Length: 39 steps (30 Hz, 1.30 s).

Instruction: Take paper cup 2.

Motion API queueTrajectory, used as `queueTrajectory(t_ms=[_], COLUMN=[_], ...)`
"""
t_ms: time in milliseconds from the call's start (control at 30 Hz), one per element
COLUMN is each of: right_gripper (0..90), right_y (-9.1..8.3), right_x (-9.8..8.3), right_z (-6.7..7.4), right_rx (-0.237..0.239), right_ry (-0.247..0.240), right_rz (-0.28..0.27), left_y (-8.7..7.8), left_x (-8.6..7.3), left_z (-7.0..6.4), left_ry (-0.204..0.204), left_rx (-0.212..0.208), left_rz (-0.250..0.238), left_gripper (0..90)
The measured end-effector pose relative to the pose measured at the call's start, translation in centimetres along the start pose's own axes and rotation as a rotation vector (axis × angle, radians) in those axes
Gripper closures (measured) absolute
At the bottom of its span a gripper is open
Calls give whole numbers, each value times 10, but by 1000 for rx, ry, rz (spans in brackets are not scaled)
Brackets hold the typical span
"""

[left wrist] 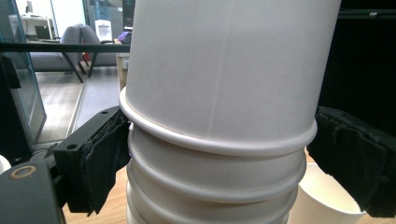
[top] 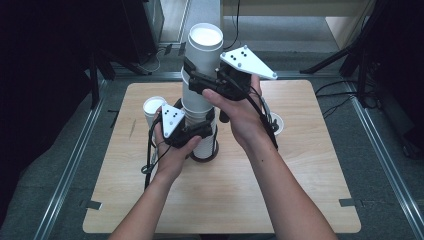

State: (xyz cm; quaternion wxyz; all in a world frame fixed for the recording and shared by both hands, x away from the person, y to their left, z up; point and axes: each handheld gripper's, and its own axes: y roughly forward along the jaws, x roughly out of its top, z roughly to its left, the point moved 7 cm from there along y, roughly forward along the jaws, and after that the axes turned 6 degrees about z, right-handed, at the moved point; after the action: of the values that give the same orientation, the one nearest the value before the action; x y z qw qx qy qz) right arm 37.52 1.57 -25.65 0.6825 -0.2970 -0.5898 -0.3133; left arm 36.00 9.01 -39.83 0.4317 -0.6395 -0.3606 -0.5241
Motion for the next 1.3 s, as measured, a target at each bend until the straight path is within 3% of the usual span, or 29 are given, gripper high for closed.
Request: queueTrajectory(t_ms=[333, 600, 800, 900, 1067, 1300], right_gripper=[189, 190, 189, 189, 189, 188], right_y=[-15, -32, -46, -53, -63, -72], right_x=[32, 38, 28, 20, 4, -24], right_z=[-4, -25, -48, -61, -79, -90], right_rx=[-39, -86, -136, -154, -189, -214], right_ry=[0, 7, 1, 11, 11, 13], right_rz=[-65, -96, -94, -90, -84, -63], left_y=[0, 0, -3, -8, -18, -30], left_x=[0, 0, 2, 6, 8, 2], left_z=[0, 0, 1, 0, -5, -9], left_ry=[3, 1, -18, -30, -4, -8], left_rx=[0, -2, -17, -48, -63, -92], left_rz=[3, 10, 4, -5, -9, -3], left_gripper=[67, 61, 55, 29, 17, 17])
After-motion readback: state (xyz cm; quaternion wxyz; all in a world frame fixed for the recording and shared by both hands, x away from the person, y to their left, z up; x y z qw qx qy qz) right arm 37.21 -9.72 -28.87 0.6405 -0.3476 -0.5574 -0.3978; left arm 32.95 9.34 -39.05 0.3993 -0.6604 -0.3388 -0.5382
